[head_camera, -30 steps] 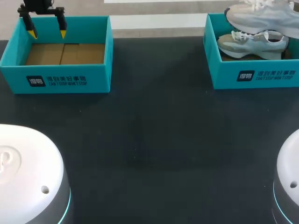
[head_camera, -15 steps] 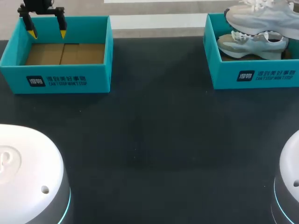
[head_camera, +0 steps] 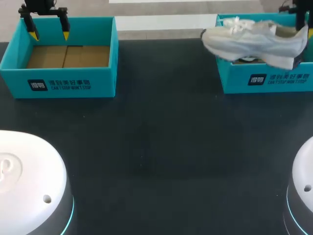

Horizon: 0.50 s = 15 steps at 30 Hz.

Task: Take the shoe out of the shoebox, open the shoe tongue, remove and reinsert the insole, then place the shoe into the shoebox

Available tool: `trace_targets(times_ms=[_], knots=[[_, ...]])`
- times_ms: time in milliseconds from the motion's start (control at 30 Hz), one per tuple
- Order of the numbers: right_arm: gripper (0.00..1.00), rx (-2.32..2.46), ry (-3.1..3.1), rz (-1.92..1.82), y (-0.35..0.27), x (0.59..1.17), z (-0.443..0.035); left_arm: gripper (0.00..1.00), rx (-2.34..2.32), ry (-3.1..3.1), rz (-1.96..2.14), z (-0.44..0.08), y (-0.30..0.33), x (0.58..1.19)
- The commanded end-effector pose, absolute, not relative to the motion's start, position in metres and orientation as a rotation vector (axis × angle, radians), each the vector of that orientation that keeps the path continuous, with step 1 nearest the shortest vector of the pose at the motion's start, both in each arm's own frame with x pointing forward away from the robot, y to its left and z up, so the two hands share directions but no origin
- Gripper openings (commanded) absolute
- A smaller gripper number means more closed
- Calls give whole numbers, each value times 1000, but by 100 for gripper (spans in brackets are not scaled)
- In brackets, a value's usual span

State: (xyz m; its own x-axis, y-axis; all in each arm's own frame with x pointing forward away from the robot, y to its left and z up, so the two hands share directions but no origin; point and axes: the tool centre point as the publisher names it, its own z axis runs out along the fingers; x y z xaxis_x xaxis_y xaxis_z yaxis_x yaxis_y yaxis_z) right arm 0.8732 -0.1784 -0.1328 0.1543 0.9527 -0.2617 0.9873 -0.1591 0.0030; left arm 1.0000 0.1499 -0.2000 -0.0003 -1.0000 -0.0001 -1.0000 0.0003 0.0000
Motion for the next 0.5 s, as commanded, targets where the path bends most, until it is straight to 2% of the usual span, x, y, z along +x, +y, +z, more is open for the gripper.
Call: trace_targets(times_ms=[33,267,500], knots=[[0,2229,1892,-175,-161,814,-140,100,-2221,2222,0,-200,150,1000],[0,2225,1925,-191,-123,775,-146,100,-2221,2222,0,-200,150,1000],[0,2214,1968,-209,-109,764,-152,100,-2221,2222,0,-200,150,1000]])
